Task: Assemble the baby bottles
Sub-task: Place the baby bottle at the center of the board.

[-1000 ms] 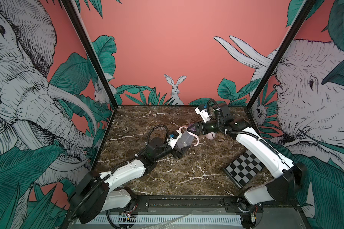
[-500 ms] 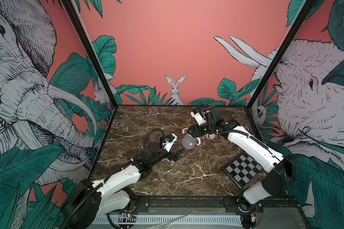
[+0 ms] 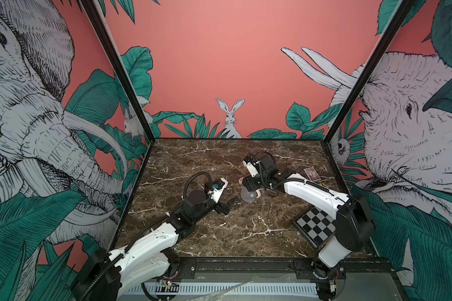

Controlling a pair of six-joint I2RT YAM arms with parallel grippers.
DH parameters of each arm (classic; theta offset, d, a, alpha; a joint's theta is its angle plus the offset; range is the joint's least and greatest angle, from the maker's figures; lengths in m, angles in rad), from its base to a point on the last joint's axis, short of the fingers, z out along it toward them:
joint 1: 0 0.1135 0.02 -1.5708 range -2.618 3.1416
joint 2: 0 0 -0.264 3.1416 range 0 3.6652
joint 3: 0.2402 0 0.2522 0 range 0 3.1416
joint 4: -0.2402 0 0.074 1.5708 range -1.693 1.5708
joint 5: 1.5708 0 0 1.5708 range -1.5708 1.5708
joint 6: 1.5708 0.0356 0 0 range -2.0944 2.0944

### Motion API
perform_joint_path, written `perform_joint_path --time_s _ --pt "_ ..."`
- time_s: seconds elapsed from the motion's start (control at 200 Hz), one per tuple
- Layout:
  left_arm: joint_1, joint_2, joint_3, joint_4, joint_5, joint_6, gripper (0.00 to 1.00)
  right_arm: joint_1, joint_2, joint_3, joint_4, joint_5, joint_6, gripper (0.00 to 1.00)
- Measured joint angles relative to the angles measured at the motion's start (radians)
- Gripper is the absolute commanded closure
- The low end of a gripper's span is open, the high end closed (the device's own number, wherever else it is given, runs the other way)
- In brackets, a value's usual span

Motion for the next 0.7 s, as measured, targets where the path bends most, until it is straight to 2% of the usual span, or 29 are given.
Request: perform_joint_path --time_s 0.155,0.305,0.59,0.7 --pt "0.000 0.000 0.000 -0.007 -0.005 0.005 0.00 0.017 -0.020 -0.056 0.090 0.038 -0.005 0.46" --pt "0.000 0.010 0.000 -0.014 -0.007 0.011 0.00 0.023 -0.023 -0.071 0.123 0.054 -0.006 0.31" --pt "0.000 0.063 0.001 -0.011 -0.003 0.011 0.00 0.023 -0.078 -0.072 0.075 0.065 -0.007 0.13" --pt "0.000 0.097 0.004 0.003 0.003 0.011 0.00 0.023 -0.086 -0.037 0.046 0.063 -0.014 0.11"
